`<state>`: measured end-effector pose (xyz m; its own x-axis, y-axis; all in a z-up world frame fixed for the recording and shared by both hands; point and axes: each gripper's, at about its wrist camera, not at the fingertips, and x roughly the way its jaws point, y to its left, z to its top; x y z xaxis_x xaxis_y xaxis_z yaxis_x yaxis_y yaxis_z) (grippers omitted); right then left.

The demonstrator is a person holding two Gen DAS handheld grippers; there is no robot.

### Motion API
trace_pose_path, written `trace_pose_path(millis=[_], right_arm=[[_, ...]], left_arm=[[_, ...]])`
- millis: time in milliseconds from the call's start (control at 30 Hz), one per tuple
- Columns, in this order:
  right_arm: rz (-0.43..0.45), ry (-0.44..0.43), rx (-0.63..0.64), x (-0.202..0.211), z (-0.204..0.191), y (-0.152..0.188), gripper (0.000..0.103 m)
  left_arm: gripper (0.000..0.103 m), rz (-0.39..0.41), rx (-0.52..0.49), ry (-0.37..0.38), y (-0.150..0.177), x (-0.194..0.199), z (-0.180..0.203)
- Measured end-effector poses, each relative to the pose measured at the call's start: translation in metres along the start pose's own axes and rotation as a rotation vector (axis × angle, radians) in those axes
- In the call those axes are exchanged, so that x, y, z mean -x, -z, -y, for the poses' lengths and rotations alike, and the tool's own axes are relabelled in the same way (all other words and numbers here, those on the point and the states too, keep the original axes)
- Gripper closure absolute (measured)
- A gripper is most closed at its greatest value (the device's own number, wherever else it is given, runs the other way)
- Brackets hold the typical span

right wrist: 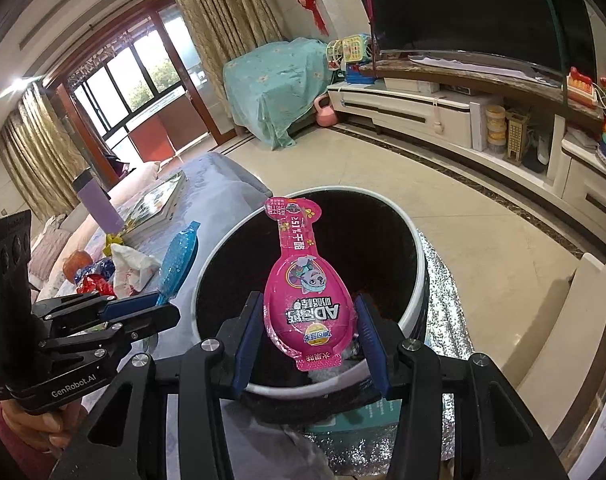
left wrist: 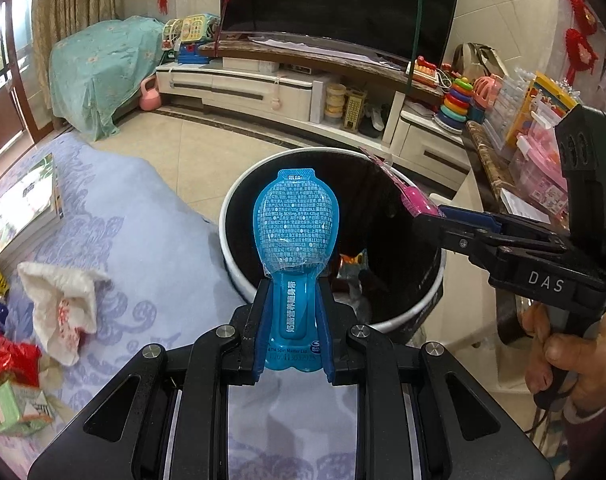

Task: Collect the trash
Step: 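Open both tools over the bin to drop the brush and candy pack, then move both tools back to the table toward the green carton and white bag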

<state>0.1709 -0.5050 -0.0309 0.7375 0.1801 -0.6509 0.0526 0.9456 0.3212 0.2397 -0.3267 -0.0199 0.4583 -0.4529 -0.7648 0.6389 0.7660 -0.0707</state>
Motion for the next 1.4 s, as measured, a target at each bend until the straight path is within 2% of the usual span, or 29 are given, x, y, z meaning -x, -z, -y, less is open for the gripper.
trace_pose_path(millis=[733, 767, 800, 867, 933, 1000, 1167, 1400], right_arm=[[-0.028, 0.015, 0.001, -0.014, 0.012, -0.015, 0.053], [-0.028, 0.016, 0.0, -0.014, 0.014, -0.016, 0.053], [-0.029, 0.017, -0.003, -0.014, 0.015, -0.016, 0.052], [-0.032, 0.017, -0.013, -0.014, 0.017, -0.016, 0.032], [-0.016, 0.021, -0.02, -0.01, 0.018, -0.014, 0.027], [-0.004, 0.024, -0.025, -0.005, 0.019, -0.013, 0.026], [0.018, 0.02, -0.042, 0.005, 0.016, -0.006, 0.017], [0.028, -0.008, -0.052, 0.013, -0.001, 0.01, 0.009]], left_arm=[[0.082, -0.024, 0.008, 0.013, -0.021, -0.021, 0.004], [0.074, -0.025, 0.008, 0.012, -0.022, -0.022, 0.004], [0.057, -0.023, 0.009, 0.009, -0.022, -0.021, 0.004], [0.034, -0.005, 0.018, -0.013, -0.022, -0.017, 0.003], [0.033, 0.008, 0.025, -0.014, -0.019, -0.013, 0.0], [0.032, 0.001, 0.036, -0.013, -0.017, -0.012, -0.003], [0.031, -0.005, 0.057, -0.031, -0.002, -0.005, -0.011], [0.03, -0.002, 0.107, -0.064, 0.034, 0.015, -0.028]])
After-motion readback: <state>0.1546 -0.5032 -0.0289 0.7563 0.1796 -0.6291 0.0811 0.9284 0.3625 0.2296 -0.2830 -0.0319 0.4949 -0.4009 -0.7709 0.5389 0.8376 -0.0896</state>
